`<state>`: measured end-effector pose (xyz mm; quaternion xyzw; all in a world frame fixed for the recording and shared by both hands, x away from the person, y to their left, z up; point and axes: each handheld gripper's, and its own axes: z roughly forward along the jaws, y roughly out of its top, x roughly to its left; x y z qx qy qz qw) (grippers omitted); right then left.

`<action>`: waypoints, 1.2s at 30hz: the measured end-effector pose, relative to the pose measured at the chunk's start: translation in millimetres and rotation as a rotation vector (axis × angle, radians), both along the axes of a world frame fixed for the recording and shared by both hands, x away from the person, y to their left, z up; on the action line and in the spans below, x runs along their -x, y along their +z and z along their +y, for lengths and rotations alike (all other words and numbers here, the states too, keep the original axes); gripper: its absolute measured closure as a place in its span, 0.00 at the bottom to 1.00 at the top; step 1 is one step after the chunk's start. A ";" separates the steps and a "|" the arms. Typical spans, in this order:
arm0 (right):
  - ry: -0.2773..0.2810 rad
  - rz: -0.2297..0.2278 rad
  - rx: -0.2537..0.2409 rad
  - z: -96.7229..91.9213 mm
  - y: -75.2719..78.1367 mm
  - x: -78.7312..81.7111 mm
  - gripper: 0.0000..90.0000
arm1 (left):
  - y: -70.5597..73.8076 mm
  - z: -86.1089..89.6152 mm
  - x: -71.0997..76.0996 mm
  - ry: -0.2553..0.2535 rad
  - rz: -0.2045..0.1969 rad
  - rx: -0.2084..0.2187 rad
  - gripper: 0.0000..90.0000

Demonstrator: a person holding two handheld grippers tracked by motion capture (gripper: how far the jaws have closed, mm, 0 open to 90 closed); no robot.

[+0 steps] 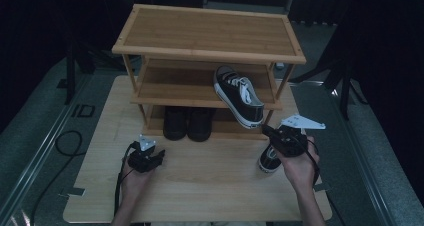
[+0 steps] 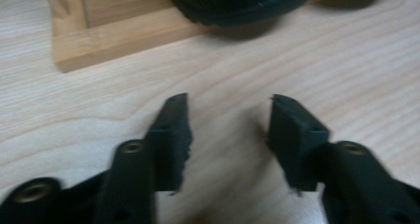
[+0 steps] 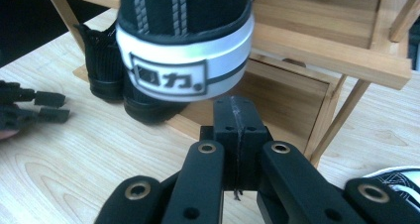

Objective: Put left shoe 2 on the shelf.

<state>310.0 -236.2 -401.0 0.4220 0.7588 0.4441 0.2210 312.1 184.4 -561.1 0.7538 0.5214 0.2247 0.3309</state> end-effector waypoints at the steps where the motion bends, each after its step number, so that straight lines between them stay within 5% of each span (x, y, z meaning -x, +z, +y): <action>1: 0.004 -0.001 0.000 0.7 -1.1 0.7 1.00 | 0.9 0.0 -2.5 0.004 0.002 -0.006 0.65; 7: 0.009 -0.006 -0.010 2.0 -6.4 4.0 1.00 | 11.8 0.5 -23.1 0.027 -0.073 -0.059 0.78; 13: 0.011 -0.019 -0.018 2.5 -7.0 8.7 1.00 | 8.2 4.9 -52.3 0.099 -0.070 -0.078 0.93; 19: 0.019 -0.038 -0.025 3.6 -4.0 11.8 1.00 | 7.7 4.6 -68.6 0.117 -0.074 -0.085 0.94; 28: 0.018 -0.062 -0.045 3.7 -0.6 14.6 1.00 | 5.2 -0.4 -72.8 0.092 -0.086 -0.111 1.00; 36: 0.035 -0.062 -0.061 8.5 1.3 15.4 1.00 | 5.3 2.7 -73.5 0.093 -0.076 -0.079 1.00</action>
